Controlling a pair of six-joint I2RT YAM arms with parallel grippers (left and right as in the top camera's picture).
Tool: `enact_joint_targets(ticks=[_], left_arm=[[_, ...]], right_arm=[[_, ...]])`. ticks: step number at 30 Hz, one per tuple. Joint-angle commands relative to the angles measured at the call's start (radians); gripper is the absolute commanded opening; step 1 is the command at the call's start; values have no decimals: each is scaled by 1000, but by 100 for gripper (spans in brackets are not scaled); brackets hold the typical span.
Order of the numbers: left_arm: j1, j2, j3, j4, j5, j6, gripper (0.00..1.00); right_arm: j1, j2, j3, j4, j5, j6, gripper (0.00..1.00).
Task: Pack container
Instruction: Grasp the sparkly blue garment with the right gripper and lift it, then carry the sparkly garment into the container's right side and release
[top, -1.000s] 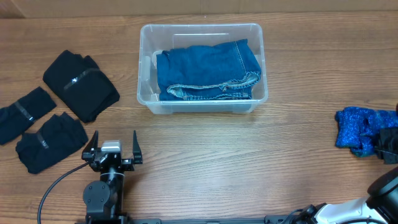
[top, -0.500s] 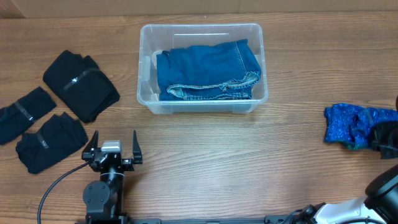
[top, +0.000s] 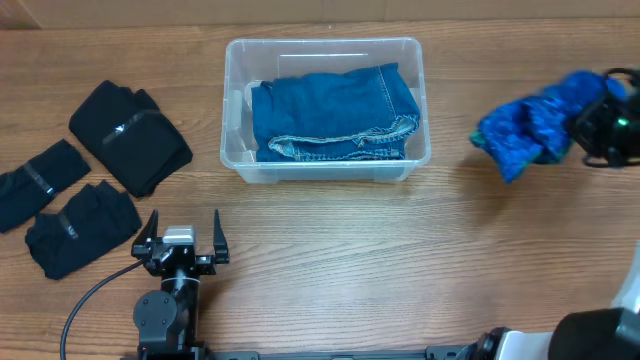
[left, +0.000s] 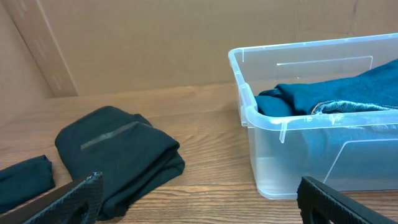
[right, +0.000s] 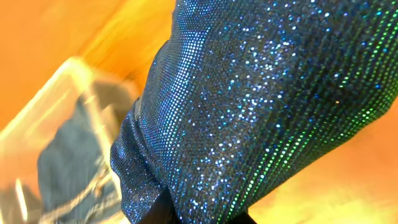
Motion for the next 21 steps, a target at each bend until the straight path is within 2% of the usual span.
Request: enact_joint_targets(ticks=[1,7,10,14,21], left_arm=[[-7,-10,-3,3,-6,17,100],[-6,-11,-3,3,-6,17,100],[-6,-10,-3,3,-6,17,100],[-6,-10,-3,3,-6,17,100],[-6,-10,-3,3,-6,17,100]], right_arm=[[112,-66,106,17,-118,-209,4],[375,-72,168,18,-183,-584,4],[468,-63,167,39,-183,-679,4],[560,-10,164,87,-175,-723,4],[562,142,164,134,-183,-714,4]])
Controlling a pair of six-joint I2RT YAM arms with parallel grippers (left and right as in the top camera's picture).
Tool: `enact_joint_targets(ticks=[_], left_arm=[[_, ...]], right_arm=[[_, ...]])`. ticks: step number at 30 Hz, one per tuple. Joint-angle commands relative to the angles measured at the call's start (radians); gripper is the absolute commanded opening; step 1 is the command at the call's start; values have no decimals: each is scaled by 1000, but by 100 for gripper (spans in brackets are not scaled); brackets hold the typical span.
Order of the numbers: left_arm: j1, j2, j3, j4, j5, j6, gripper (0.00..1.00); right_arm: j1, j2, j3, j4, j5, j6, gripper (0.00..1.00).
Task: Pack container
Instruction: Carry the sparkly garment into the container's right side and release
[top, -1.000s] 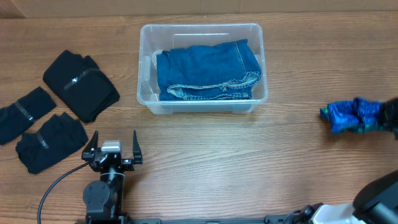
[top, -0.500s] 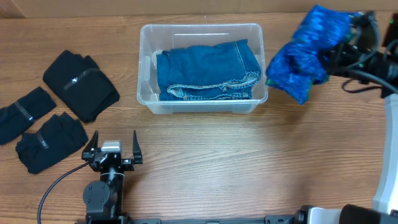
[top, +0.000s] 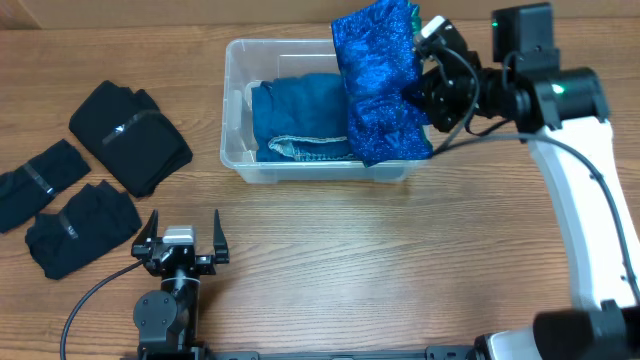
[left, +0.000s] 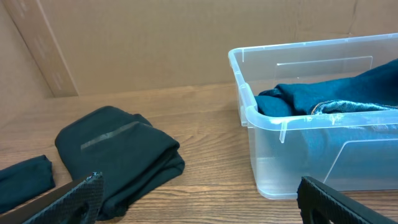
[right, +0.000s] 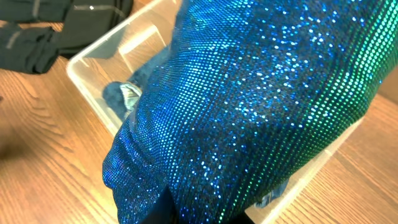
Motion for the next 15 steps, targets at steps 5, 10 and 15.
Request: enact_joint_targets(ticks=[5,10,15], left_arm=[[-6,-10,-3,3,-6,17,100],[-6,-10,-3,3,-6,17,100],[-6,-10,-3,3,-6,17,100]], right_arm=[[0,148,34,112,-14,116,4],[0,178,32,116,34,179,4],[0,178,30,94,38,193,4]])
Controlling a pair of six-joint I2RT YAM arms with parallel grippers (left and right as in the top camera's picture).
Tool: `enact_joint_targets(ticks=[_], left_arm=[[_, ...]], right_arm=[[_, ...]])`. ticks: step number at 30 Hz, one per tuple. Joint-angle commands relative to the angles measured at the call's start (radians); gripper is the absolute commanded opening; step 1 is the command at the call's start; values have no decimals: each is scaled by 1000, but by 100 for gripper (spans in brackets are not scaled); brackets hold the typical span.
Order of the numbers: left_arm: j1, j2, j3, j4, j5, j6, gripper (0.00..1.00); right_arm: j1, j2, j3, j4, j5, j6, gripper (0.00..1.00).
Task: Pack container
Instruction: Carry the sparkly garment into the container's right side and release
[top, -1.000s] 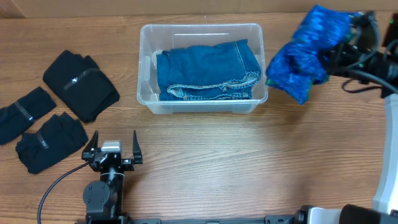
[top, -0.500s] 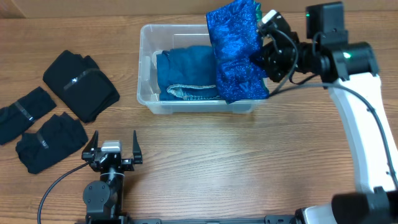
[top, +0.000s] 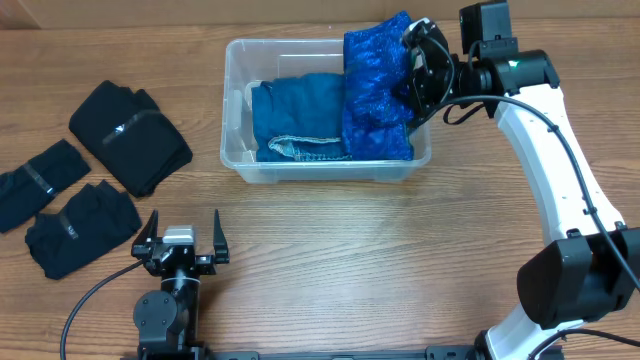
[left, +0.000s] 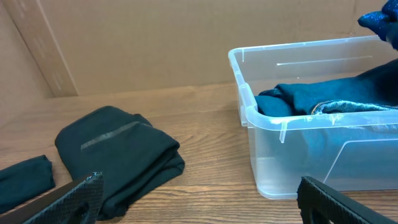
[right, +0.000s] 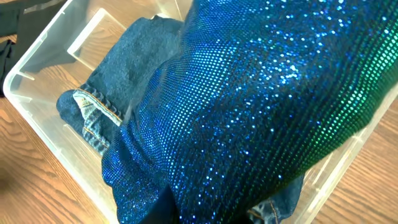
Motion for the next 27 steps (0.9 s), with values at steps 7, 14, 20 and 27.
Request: enact_joint_targets(ticks=[7,14,20,27], left_arm=[[-6,-10,-3,3,-6,17,100],[-6,-10,-3,3,-6,17,100],[-6,-10,-3,3,-6,17,100],[-7,-10,-3,3,-6,17,100]], right_arm=[[0,-14,26,6,-6,13,67],[-1,-16,39,23,71,82,62],[0,-14,40,87,148,227,4],[8,79,39,60,169,278,4]])
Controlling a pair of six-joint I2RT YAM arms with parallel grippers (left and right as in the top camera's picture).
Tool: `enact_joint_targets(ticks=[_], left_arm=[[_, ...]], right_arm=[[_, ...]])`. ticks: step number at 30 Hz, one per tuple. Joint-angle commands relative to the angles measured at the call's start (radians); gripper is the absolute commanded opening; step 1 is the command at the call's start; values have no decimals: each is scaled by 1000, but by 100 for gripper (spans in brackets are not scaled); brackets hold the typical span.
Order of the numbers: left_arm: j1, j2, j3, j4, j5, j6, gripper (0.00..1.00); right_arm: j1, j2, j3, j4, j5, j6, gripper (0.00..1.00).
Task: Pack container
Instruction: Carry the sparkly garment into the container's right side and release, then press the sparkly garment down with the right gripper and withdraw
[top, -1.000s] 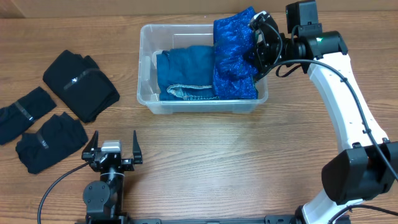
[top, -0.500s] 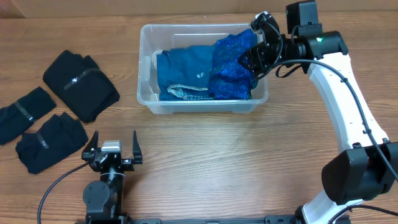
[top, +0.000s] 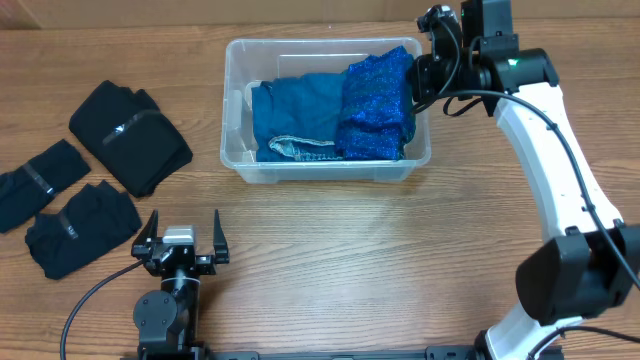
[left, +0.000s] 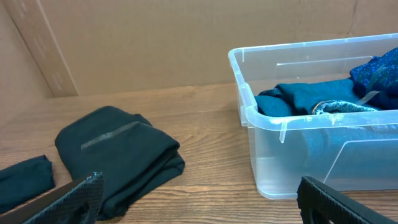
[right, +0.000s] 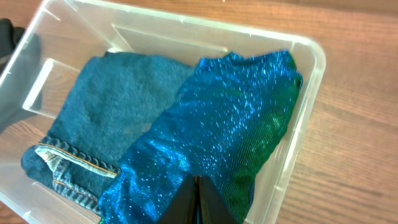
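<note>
The clear plastic container (top: 227, 100) stands at the back middle of the table. Folded blue jeans (top: 300, 110) fill its left part. A sparkly blue garment (top: 376, 100) lies crumpled in its right part, on the jeans and against the right wall. My right gripper (right: 196, 182) hangs above that garment (right: 217, 118) with its fingers pressed together, nothing visibly held. My left gripper (top: 181, 243) rests open near the front left, pointing at the container (left: 239, 62).
Three folded black garments lie at the left: a large one (top: 130, 135), a small one (top: 40, 178) near the edge and another (top: 82, 226) in front. The large one (left: 118, 146) shows ahead of the left gripper. A cardboard wall backs the table.
The sparkly garment hung from my right gripper over the container's right part; now it lies slack inside. The right gripper sits higher and farther back right, shut. The left arm has not moved.
My right gripper first held the sparkly garment over the table, right of the container. It then held it over the container's right end, then lower over the jeans. Now the garment rests in the container and the gripper is above it.
</note>
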Motion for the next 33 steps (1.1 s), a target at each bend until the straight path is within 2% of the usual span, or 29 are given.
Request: enact_joint_targets(ticks=[1,10,17,20,26,33], left_arm=[[-6,-10,-3,3,-6,17,100],[-6,-10,-3,3,-6,17,100],[-6,-11,-3,3,-6,17,100],[-6,-10,-3,3,-6,17,100],[-6,-10,-3,3,-6,17,100],[-6,-10,-3,3,-6,17,100]], right_arm=[[17,83,25,-43,14,31,4],[55,233,24,-155,81,31,4],[56,235,34,-153,194,31,4],[56,222,109,-192,194,30,4],[56,219,393,-307,190,30,4],[56,262,390,-201,182,30,4]])
